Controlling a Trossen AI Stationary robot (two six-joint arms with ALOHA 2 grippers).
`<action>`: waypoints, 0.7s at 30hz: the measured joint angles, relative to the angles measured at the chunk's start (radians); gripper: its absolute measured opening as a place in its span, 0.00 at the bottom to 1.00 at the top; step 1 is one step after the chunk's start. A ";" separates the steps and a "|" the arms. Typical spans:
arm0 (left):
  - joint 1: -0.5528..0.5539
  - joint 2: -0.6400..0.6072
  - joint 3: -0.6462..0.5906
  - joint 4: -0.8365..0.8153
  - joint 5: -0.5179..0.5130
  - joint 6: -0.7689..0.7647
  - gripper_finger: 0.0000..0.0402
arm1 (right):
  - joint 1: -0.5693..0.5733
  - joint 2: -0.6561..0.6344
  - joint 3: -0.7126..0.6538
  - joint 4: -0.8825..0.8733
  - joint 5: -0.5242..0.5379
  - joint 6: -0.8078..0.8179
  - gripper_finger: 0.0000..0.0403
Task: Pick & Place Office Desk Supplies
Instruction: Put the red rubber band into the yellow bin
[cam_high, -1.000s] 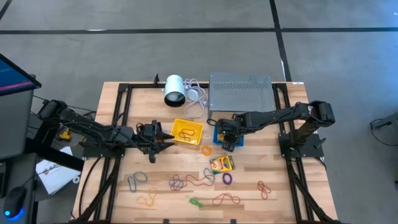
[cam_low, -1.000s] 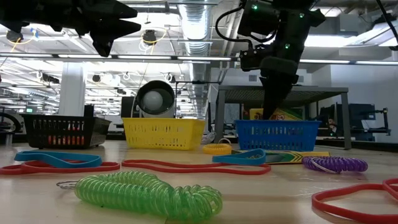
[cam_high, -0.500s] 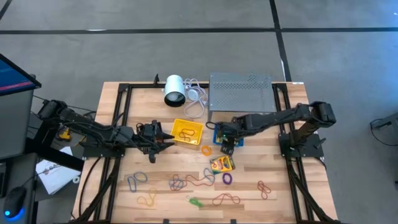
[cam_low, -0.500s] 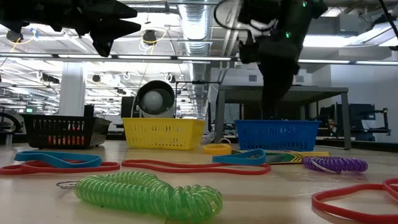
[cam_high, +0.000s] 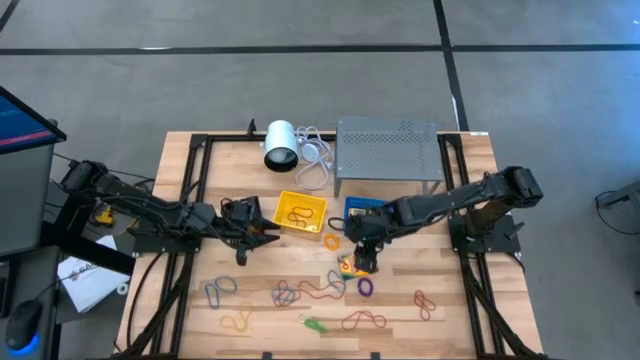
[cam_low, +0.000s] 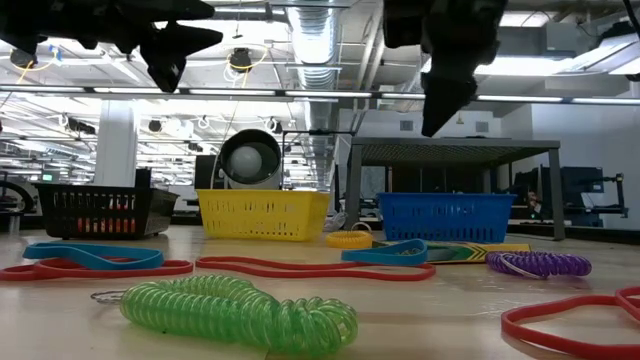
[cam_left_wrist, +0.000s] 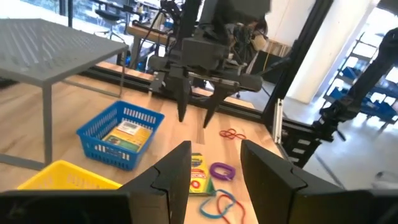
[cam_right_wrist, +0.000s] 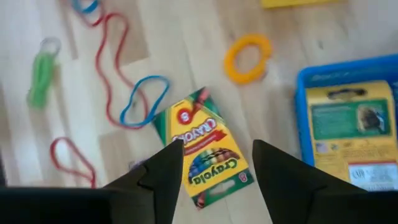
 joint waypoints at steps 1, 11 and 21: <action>0.000 0.000 0.000 0.000 0.000 -0.014 0.34 | 0.013 0.000 0.000 -0.003 0.026 0.040 0.45; 0.000 0.113 0.051 0.018 0.059 -0.115 0.34 | 0.132 -0.002 0.000 -0.044 0.140 0.312 0.39; -0.001 0.222 0.137 0.016 0.190 -0.048 0.34 | 0.306 -0.227 -0.039 -0.151 0.414 0.534 0.39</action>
